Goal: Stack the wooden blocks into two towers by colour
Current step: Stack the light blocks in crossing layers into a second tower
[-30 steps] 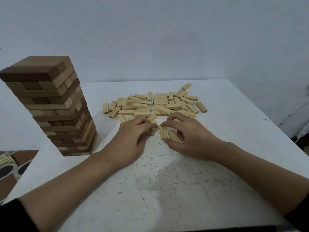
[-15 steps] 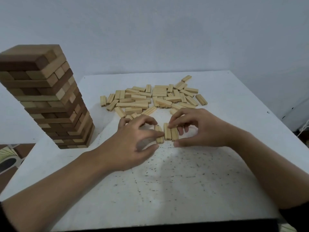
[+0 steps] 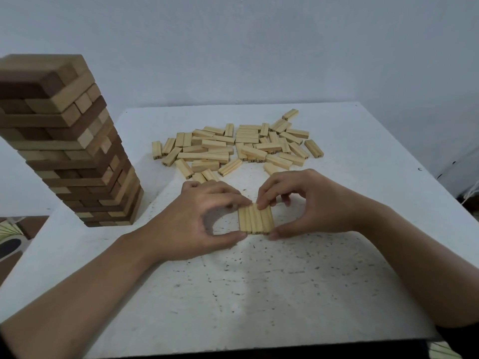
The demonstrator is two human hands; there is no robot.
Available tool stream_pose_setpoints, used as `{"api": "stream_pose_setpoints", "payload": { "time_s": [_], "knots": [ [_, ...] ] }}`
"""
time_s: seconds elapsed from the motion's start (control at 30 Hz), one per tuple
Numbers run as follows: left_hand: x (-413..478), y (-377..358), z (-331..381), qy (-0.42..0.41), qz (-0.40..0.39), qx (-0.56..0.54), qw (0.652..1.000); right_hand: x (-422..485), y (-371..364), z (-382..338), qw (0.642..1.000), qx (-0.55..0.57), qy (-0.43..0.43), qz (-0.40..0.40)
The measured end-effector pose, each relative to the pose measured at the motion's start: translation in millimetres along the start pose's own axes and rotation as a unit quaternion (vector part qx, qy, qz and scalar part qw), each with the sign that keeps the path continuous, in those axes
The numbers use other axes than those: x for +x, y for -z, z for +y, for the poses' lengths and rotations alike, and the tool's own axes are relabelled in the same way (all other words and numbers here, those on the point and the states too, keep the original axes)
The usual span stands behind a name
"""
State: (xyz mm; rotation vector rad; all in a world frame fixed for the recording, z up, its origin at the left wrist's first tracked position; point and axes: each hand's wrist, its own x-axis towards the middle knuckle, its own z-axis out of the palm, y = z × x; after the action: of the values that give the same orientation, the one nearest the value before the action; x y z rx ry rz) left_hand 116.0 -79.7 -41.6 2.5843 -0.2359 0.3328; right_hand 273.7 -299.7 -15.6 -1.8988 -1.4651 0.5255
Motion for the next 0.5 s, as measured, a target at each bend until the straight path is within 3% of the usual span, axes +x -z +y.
{"api": "stream_pose_setpoints", "payload": {
  "time_s": [0.33,0.5],
  "knots": [
    [-3,6,14,-0.002,0.012,-0.019,1.000,1,-10,-9,1.000,-0.012,-0.002,0.007],
    [2,0,24,0.050,0.011,-0.025,0.998,-3,-4,-11,0.999,-0.047,-0.020,0.007]
  ]
}}
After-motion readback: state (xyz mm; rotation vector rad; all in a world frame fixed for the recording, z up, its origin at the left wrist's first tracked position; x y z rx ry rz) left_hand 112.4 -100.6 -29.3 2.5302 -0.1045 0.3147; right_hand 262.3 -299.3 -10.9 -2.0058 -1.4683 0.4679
